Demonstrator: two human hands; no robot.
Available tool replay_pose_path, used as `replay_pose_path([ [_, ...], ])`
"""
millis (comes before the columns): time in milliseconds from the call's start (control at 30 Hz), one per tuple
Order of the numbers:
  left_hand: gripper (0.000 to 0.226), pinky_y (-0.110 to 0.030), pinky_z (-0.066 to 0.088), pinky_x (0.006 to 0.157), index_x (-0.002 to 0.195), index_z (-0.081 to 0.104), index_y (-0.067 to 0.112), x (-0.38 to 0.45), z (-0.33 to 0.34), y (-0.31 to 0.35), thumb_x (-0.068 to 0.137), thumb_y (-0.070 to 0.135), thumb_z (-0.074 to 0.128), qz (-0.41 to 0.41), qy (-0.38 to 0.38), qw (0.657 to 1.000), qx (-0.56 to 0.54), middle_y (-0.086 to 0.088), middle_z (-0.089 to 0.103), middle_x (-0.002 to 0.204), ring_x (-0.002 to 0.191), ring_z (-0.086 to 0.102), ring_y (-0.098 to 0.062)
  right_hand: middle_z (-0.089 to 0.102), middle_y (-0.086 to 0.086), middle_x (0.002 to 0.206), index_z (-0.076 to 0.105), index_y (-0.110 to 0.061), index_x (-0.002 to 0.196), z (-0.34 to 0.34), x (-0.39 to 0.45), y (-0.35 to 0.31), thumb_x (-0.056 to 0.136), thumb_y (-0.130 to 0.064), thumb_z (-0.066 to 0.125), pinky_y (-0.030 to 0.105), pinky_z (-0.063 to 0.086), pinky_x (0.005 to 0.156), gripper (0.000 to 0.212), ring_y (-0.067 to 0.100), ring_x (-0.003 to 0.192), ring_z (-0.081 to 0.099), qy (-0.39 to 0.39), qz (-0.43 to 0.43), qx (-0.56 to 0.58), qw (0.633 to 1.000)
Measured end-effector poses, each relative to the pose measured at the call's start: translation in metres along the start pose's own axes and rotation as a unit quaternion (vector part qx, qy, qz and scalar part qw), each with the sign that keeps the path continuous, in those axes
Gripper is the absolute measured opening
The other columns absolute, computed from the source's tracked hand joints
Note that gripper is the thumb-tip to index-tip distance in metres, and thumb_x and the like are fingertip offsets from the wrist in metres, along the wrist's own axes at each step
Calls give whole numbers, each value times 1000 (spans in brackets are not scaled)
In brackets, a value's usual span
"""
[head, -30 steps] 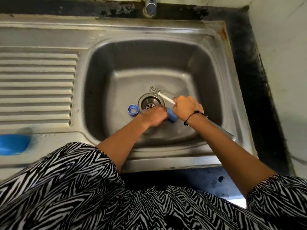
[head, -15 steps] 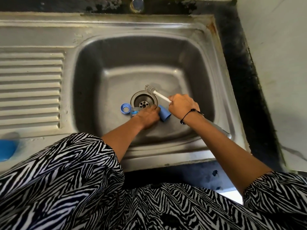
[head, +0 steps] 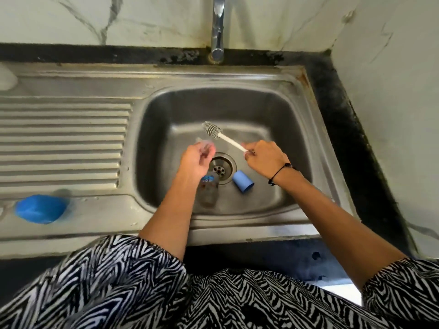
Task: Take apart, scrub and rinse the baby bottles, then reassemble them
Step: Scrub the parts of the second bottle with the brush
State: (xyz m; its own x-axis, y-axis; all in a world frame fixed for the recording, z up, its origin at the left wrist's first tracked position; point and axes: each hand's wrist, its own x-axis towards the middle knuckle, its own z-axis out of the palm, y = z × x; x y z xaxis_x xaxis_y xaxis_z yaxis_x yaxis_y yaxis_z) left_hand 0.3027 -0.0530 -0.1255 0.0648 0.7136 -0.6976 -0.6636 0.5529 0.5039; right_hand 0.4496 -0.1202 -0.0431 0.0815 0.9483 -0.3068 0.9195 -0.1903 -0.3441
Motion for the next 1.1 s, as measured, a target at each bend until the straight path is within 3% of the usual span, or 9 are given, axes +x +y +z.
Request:
replay_pose_path([
  [67,42,-31,46,91,61,52,-3,-12,1,12,96,-8,30,3,-35,988,-152,-10,58,49,71,52,-20,64,11,118,57,-27,129,-8,-3,-9,93,-17,42,38,50,88,41,32,105,58,15,-19,2,1000],
  [167,30,-35,38,102,71,51,-1,-28,6,24,96,-5,33,19,-72,976,-207,-11,53,75,77,52,-19,62,6,121,54,-32,131,-22,-10,-16,93,-19,41,36,49,87,43,29,107,57,35,-49,-22,998],
  [400,22,-37,50,80,88,55,3,-54,25,34,100,14,40,44,-121,973,-192,-15,65,80,80,63,-27,63,8,113,49,-32,134,-35,-31,-19,95,-22,38,36,46,73,41,31,100,59,71,-112,-147,980],
  [533,18,-39,51,83,90,52,1,-60,25,36,95,4,35,41,-108,983,-142,-20,62,94,84,63,-30,63,7,98,39,-19,139,-37,-39,-20,91,-10,35,30,31,55,49,31,82,64,166,-188,-365,897],
  [667,28,-41,47,83,94,47,-2,-62,21,43,97,15,25,0,-88,984,-154,-21,57,92,82,59,-32,59,-1,55,73,-16,100,-30,-43,-21,72,-15,41,21,19,43,43,18,39,53,273,-266,-447,809],
  [800,15,-32,52,61,96,46,7,-53,23,39,97,22,46,-15,-72,989,-130,-6,53,75,68,57,-21,56,-2,52,74,-15,98,-18,-38,-22,66,-14,54,19,26,39,37,17,37,51,228,-286,-438,821],
  [933,21,-30,46,66,76,48,8,-54,33,38,96,15,42,19,-83,988,-129,-1,50,69,58,57,-16,63,1,66,69,-16,103,-23,-45,-44,76,-16,54,21,22,41,31,19,51,62,244,-234,-420,842],
  [1033,22,-32,46,69,74,50,9,-54,34,50,93,17,40,36,-125,979,-159,-1,53,62,50,59,-15,64,8,97,54,-15,116,-39,-44,-58,92,-14,38,30,29,52,29,31,87,63,149,-184,-300,924],
  [1100,25,-33,47,75,73,52,8,-58,35,55,93,17,40,51,-152,970,-181,-2,55,58,54,59,-16,64,8,98,60,-19,113,-49,-36,-63,91,-17,41,30,35,62,29,31,90,61,90,-122,-177,973],
])
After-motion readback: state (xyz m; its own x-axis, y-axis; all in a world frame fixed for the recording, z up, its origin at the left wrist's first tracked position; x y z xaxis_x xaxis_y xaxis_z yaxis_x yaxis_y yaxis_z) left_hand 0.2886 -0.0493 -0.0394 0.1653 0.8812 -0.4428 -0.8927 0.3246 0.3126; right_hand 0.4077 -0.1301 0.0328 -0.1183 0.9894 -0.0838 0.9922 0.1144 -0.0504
